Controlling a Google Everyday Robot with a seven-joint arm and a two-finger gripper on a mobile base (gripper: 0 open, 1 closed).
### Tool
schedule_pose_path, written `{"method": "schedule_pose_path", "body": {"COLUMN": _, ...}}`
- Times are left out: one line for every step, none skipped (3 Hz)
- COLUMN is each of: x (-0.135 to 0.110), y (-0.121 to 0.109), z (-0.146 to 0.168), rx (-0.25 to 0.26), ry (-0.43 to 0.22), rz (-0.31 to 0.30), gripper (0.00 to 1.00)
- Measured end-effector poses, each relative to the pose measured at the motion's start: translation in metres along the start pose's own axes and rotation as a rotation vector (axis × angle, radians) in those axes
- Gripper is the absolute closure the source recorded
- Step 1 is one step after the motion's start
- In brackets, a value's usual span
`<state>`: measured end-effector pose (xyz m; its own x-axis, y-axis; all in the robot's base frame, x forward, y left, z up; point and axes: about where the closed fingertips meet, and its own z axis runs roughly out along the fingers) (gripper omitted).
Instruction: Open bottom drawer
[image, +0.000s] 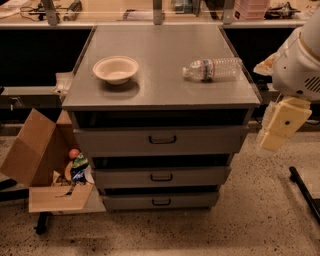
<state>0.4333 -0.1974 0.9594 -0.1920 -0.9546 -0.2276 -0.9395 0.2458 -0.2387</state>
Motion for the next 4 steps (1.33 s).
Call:
{"method": "schedule_pose_path", "body": {"x": 0.007, "y": -0.001, "z": 0.041, "rx": -0.008, "ry": 0.020, "rz": -0.024, "gripper": 0.00}}
{"method": "schedule_pose_path", "body": {"x": 0.008, "y": 0.006, "z": 0.123, "rx": -0.036, "ry": 0.048, "rz": -0.098, "gripper": 0.00}}
{"method": "schedule_pose_path", "body": {"x": 0.005, "y": 0.040, "z": 0.219, "rx": -0.131, "ry": 0.048, "rz": -0.163, "gripper": 0.00}}
{"method": "schedule_pose_path", "body": {"x": 0.005, "y": 0.082, "z": 0.293, "rx": -0.234, "ry": 0.014, "rz": -0.173, "gripper": 0.00}}
